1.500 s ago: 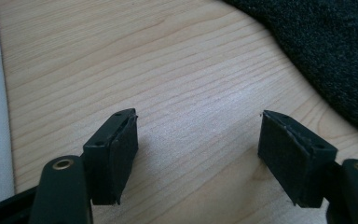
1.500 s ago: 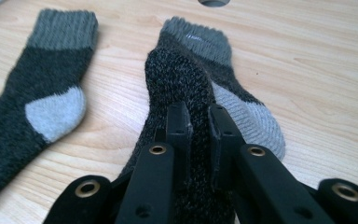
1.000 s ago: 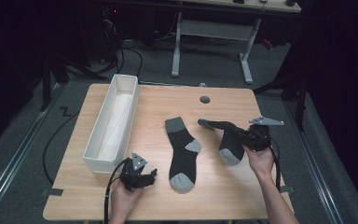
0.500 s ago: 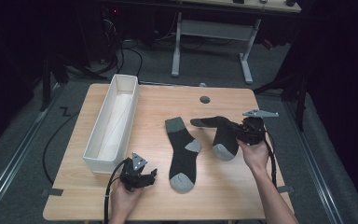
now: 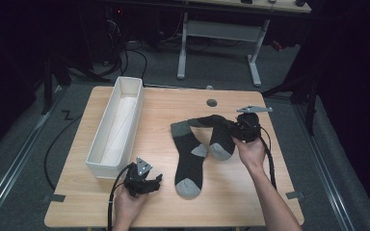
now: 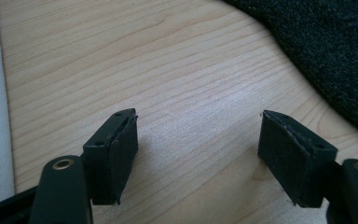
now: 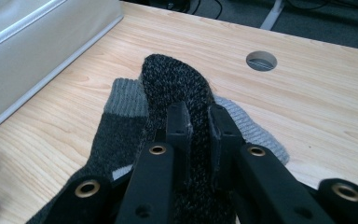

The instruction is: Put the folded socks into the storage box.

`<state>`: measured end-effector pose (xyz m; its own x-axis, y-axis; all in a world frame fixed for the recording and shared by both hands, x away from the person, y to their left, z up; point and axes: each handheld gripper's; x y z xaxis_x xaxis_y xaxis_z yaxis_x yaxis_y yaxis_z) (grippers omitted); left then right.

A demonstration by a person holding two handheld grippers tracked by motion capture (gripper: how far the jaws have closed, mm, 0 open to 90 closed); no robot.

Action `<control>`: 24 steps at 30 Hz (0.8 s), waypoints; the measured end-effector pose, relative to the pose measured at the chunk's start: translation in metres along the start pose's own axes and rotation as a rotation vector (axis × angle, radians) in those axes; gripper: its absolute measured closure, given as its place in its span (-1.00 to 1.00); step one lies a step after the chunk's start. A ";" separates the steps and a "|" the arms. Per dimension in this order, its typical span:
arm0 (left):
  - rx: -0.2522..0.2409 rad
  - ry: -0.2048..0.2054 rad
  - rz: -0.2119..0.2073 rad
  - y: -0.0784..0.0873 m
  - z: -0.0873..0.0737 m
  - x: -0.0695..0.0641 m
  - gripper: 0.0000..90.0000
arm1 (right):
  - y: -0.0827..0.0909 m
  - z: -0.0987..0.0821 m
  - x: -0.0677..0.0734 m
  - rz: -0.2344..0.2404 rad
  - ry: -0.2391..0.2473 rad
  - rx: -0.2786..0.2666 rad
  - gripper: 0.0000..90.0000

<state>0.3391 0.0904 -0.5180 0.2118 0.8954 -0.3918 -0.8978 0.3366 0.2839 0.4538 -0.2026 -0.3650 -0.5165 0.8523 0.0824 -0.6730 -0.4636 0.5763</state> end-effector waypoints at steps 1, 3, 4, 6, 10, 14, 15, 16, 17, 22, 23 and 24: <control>0.000 0.000 0.000 0.000 0.000 0.000 -0.36 | -0.001 0.001 0.002 -0.001 0.001 -0.002 0.80; 0.001 -0.001 0.000 0.000 0.000 0.000 -0.36 | -0.003 0.004 0.006 -0.006 0.001 -0.004 0.80; 0.001 -0.001 0.000 0.000 0.000 0.000 -0.36 | -0.004 0.005 0.008 -0.014 0.008 -0.007 0.80; 0.001 -0.001 0.000 0.000 0.000 0.000 -0.36 | -0.006 0.007 0.011 -0.030 0.020 -0.014 0.80; 0.001 0.000 0.000 0.000 0.000 0.000 -0.36 | -0.012 0.014 0.018 -0.037 0.027 -0.007 0.80; 0.000 0.000 0.000 0.000 0.000 0.000 -0.36 | -0.018 0.018 0.023 -0.042 0.024 -0.005 0.80; 0.000 0.000 0.000 0.000 0.000 0.000 -0.36 | -0.020 0.019 0.025 -0.046 0.030 -0.003 0.80; 0.001 -0.001 0.000 0.000 0.000 0.000 -0.36 | -0.022 0.019 0.026 -0.052 0.031 0.001 0.80; 0.000 0.000 -0.001 0.000 0.000 0.000 -0.36 | -0.023 0.020 0.027 -0.055 0.033 0.002 0.80; 0.001 -0.001 -0.003 0.000 0.000 0.000 -0.36 | -0.029 0.022 0.036 -0.041 0.046 0.013 0.79; 0.001 -0.001 -0.003 0.000 0.000 0.000 -0.36 | -0.028 0.021 0.039 -0.034 0.053 0.019 0.79; 0.000 0.000 -0.003 0.000 0.000 0.000 -0.36 | -0.028 0.021 0.042 -0.026 0.061 0.029 0.79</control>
Point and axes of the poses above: each handheld gripper's, and its own axes: y roughly backward along the jaws, z roughly out of its top, x roughly to its left, and after that the axes turned 3 degrees about -x, right-handed
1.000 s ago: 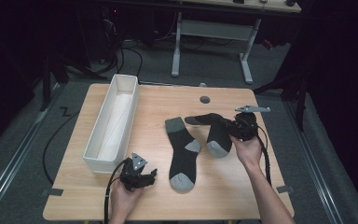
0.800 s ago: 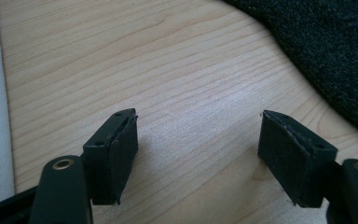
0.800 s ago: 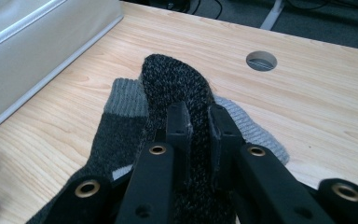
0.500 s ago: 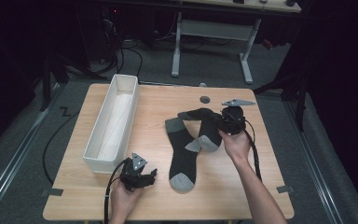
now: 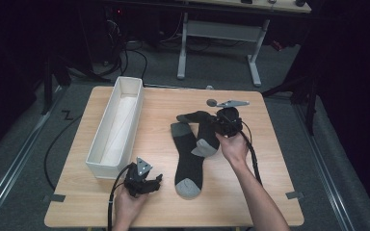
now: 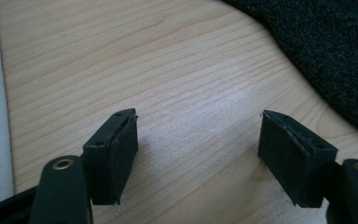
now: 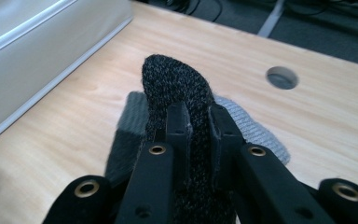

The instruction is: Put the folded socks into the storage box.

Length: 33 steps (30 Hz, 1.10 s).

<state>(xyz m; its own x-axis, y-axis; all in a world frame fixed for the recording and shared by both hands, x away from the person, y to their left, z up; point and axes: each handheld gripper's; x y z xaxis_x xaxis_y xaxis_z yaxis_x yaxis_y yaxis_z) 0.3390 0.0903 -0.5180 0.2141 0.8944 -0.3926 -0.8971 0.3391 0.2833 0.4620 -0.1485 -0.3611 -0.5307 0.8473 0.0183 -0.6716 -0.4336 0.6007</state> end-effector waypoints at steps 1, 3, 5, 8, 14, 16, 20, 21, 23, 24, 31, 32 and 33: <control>0.000 0.000 0.000 0.000 0.000 0.000 -0.36 | 0.000 -0.001 0.003 0.007 0.008 0.009 0.79; 0.000 0.000 0.000 0.000 0.000 0.000 -0.36 | 0.000 -0.003 0.007 0.020 0.013 0.032 0.79; 0.000 0.000 0.000 0.000 0.000 0.000 -0.36 | -0.001 -0.007 0.011 0.040 0.022 0.051 0.78; 0.000 0.000 0.000 0.000 0.000 0.000 -0.36 | 0.000 -0.015 0.018 0.085 0.021 0.060 0.76; 0.000 0.001 0.000 0.000 0.000 0.000 -0.36 | 0.000 -0.030 0.029 0.158 0.011 0.055 0.75; 0.000 0.001 0.000 0.000 0.000 0.000 -0.36 | -0.001 -0.033 0.030 0.172 0.002 0.058 0.74; 0.000 0.002 0.000 0.000 0.000 0.000 -0.36 | -0.003 -0.041 0.034 0.191 -0.010 0.049 0.72; 0.000 0.002 0.000 0.000 0.000 0.000 -0.36 | -0.003 -0.043 0.035 0.194 -0.009 0.044 0.71; 0.000 0.002 0.000 0.000 0.000 0.000 -0.36 | -0.006 -0.049 0.036 0.200 -0.014 0.045 0.71; 0.000 0.002 0.000 0.000 0.000 0.000 -0.36 | -0.007 -0.051 0.036 0.200 -0.016 0.043 0.70; 0.000 0.003 0.000 0.000 0.000 -0.001 -0.36 | -0.017 -0.065 0.040 0.221 -0.034 0.062 0.67; 0.000 0.002 0.000 0.000 0.000 -0.001 -0.36 | -0.018 -0.066 0.040 0.219 -0.028 0.062 0.66; 0.000 0.002 0.000 0.000 0.000 -0.001 -0.36 | -0.018 -0.067 0.041 0.216 -0.028 0.066 0.65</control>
Point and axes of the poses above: each handheld gripper's, and its own axes: y roughly backward along the jaws, z roughly out of its top, x roughly to its left, and after that the axes turned 3 degrees about -x, right-handed
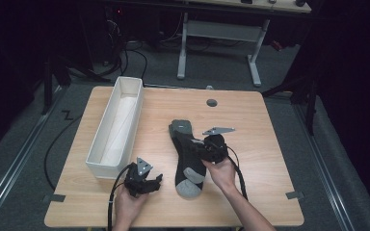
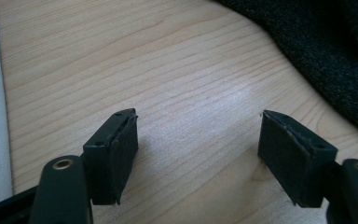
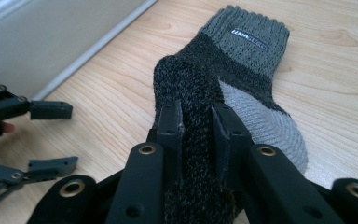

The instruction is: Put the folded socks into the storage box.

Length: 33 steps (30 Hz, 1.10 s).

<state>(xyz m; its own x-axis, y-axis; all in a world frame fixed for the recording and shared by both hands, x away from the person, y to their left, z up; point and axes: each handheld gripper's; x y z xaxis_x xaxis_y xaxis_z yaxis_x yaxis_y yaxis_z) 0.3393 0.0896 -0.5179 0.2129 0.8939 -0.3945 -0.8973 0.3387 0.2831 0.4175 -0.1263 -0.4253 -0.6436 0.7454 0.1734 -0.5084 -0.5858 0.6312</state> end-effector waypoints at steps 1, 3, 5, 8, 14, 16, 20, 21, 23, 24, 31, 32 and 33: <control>0.000 0.000 0.000 0.000 0.000 0.000 -0.36 | -0.001 -0.002 0.000 0.004 0.007 -0.001 0.63; 0.000 0.000 0.000 0.000 0.000 0.000 -0.36 | -0.005 -0.006 0.000 0.004 0.026 0.002 0.59; 0.001 0.000 0.000 0.000 0.000 0.000 -0.36 | -0.008 -0.011 0.000 -0.005 0.047 0.003 0.55; 0.001 -0.001 0.000 0.000 0.000 0.000 -0.36 | -0.016 -0.017 0.000 -0.008 0.074 0.020 0.43; 0.001 -0.001 0.000 0.000 0.000 0.000 -0.36 | -0.014 -0.019 0.002 -0.028 0.106 0.002 0.25; 0.001 -0.001 -0.001 0.000 0.000 0.000 -0.36 | -0.005 -0.016 0.006 -0.035 0.128 -0.036 0.23; 0.001 -0.001 -0.001 0.000 0.000 0.000 -0.36 | 0.010 -0.015 0.011 -0.040 0.150 -0.069 0.23; 0.001 -0.001 0.000 0.000 0.000 0.000 -0.36 | 0.013 -0.016 0.013 -0.037 0.159 -0.075 0.23; 0.001 -0.001 0.000 0.000 0.000 0.000 -0.36 | 0.019 -0.018 0.016 -0.023 0.175 -0.078 0.29; 0.001 -0.001 0.000 0.000 0.000 0.000 -0.36 | 0.022 -0.021 0.019 -0.009 0.192 -0.078 0.32; 0.001 -0.001 0.000 0.000 0.000 0.000 -0.36 | 0.032 -0.046 0.040 0.072 0.252 -0.035 0.33; 0.001 -0.001 0.000 0.000 0.000 0.000 -0.36 | 0.031 -0.050 0.042 0.077 0.254 -0.020 0.31; 0.001 -0.001 0.000 0.000 0.000 0.000 -0.36 | 0.029 -0.054 0.044 0.076 0.258 -0.010 0.30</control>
Point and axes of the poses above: each handheld gripper's, and its own axes: y roughly backward along the jaws, z roughly out of its top, x roughly to its left, and after that the axes turned 3 degrees about -x, right-handed
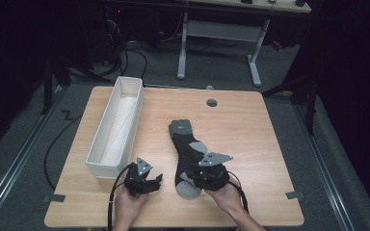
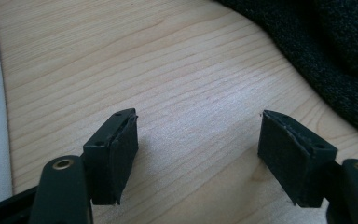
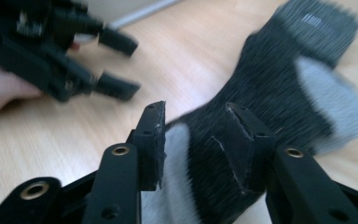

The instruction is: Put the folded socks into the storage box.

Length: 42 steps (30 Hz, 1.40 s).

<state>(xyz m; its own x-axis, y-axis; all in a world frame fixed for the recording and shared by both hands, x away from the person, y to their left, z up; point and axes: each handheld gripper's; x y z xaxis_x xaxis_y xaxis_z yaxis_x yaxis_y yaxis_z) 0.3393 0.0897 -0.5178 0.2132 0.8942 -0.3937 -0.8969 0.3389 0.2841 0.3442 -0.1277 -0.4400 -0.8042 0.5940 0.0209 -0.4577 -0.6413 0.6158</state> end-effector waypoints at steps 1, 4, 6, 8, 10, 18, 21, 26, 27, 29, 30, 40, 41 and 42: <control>0.000 0.000 0.000 0.000 0.000 0.000 -0.36 | -0.003 -0.003 0.002 -0.014 0.013 0.016 0.28; 0.000 0.000 0.000 0.000 0.000 0.000 -0.36 | -0.013 -0.009 0.003 -0.023 0.019 0.046 0.30; 0.000 0.000 0.000 0.000 0.000 0.000 -0.36 | -0.018 -0.011 0.001 -0.020 0.022 0.060 0.37; 0.000 0.000 0.000 0.000 0.000 0.000 -0.36 | -0.022 -0.012 -0.001 -0.013 0.020 0.067 0.51; 0.000 0.001 0.000 0.000 0.000 0.000 -0.36 | -0.022 -0.013 0.000 -0.008 0.033 0.068 0.66; 0.000 0.000 0.000 0.000 0.000 0.000 -0.36 | -0.016 -0.008 0.000 -0.022 0.071 0.057 0.82; 0.000 0.000 0.000 0.000 0.000 0.000 -0.36 | -0.010 -0.004 0.000 -0.024 0.084 0.042 0.82; 0.000 0.000 0.000 0.000 0.000 0.000 -0.36 | 0.004 0.003 0.002 -0.007 0.096 0.005 0.82; 0.000 0.000 0.000 0.000 0.000 0.000 -0.36 | 0.006 0.004 0.003 -0.002 0.099 -0.001 0.82; 0.000 0.000 0.000 0.000 0.000 0.000 -0.36 | 0.010 0.004 0.006 0.012 0.114 -0.004 0.82; 0.000 0.000 0.000 0.000 0.000 0.000 -0.36 | 0.011 0.004 0.008 0.023 0.120 -0.005 0.82; 0.000 -0.001 0.002 -0.001 0.000 0.000 -0.36 | -0.004 -0.019 0.019 0.085 0.104 0.052 0.68; 0.001 -0.002 0.001 -0.001 0.000 0.000 -0.35 | -0.006 -0.021 0.018 0.095 0.092 0.056 0.64; 0.001 -0.002 0.001 -0.001 0.000 0.000 -0.35 | -0.007 -0.023 0.017 0.104 0.087 0.057 0.60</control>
<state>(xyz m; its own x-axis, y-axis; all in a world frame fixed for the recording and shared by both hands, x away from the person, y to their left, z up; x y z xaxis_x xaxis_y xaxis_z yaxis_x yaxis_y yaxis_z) 0.3402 0.0890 -0.5178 0.2130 0.8951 -0.3917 -0.8969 0.3382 0.2851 0.3250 -0.1240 -0.4620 -0.8773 0.4795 0.0204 -0.3495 -0.6675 0.6575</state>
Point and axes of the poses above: each handheld gripper's, and its own axes: y roughly backward along the jaws, z roughly out of its top, x roughly to its left, and after that the axes turned 3 degrees about -x, right-handed
